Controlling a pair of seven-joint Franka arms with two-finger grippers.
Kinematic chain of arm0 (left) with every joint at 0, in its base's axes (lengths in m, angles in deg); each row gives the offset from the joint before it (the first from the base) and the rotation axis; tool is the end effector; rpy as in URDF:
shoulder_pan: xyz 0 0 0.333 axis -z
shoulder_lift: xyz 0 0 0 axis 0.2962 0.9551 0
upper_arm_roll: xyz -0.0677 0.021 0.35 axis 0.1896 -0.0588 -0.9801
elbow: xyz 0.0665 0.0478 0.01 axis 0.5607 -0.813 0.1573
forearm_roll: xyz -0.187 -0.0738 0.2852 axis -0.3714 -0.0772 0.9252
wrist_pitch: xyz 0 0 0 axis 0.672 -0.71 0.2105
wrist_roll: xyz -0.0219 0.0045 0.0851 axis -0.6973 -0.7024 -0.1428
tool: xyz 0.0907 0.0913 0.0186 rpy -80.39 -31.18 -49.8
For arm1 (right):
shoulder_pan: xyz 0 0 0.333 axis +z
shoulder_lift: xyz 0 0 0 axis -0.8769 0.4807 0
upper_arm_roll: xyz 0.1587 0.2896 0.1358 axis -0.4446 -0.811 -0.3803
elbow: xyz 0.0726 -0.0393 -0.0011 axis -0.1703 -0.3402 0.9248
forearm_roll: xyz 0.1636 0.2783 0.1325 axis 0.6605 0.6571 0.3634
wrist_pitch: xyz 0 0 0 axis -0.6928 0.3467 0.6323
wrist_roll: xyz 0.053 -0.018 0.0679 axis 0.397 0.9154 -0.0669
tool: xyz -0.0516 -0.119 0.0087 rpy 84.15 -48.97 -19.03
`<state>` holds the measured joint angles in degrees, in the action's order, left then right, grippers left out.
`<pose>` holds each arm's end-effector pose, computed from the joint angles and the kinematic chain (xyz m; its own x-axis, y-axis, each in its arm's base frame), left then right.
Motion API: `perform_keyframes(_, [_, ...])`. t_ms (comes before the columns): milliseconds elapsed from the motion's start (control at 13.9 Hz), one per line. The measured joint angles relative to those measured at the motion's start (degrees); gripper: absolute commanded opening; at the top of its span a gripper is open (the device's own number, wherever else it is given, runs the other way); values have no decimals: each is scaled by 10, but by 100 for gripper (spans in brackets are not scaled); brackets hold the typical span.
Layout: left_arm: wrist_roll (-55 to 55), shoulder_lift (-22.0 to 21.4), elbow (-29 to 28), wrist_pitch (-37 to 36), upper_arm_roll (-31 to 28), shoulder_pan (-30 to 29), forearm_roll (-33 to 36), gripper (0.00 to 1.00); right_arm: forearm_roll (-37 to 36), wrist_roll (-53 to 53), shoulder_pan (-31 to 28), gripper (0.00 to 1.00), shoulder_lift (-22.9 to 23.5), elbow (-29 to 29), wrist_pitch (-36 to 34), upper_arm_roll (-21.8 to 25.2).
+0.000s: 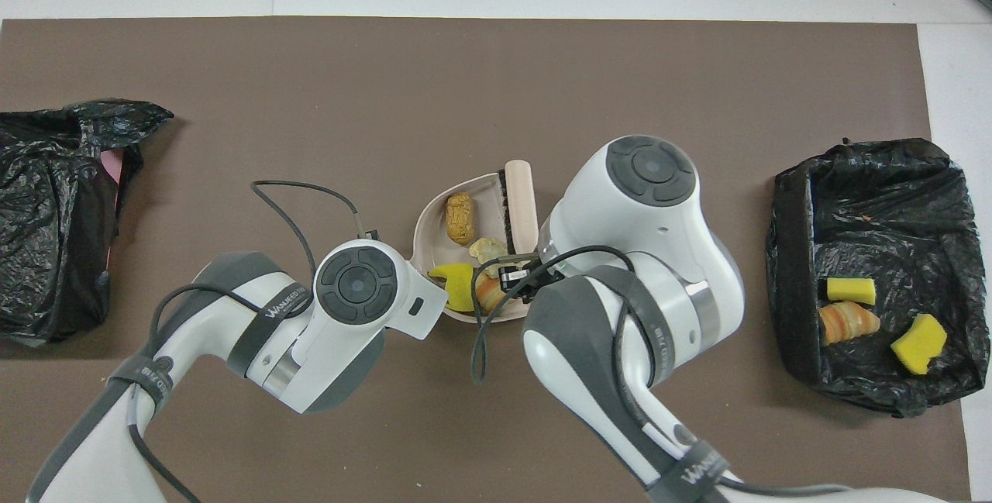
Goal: Sweep and dump trash in bin
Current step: 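Carry the full dustpan toward the near black bag with the left gripper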
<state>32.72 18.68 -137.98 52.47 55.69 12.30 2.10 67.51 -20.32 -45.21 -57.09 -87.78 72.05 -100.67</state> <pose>0.4442 -0.2773 0.3833 0.2049 -0.9747 -0.0891 -0.9749 -0.1951 -0.1070 0.4874 0.2732 0.4723 0.9695 0.0947 -0.2259 0.0531 -0.9816 -0.1835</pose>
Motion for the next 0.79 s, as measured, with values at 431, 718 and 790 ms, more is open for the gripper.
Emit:
perform_keyframes(431, [-67, 3, 11, -1, -3, -45, -28, 0, -102, 26, -16, 0, -47, -62, -46, 0])
perform_keyframes(718, [-173, 4, 76, -72, -5, -105, -70, 0, -83, -59, 53, 0, -114, -150, -46, -6])
perform_keyframes(790, [-201, 4, 96, -93, -6, -123, -81, 0, -61, -75, 67, 0, -130, -168, -46, -7])
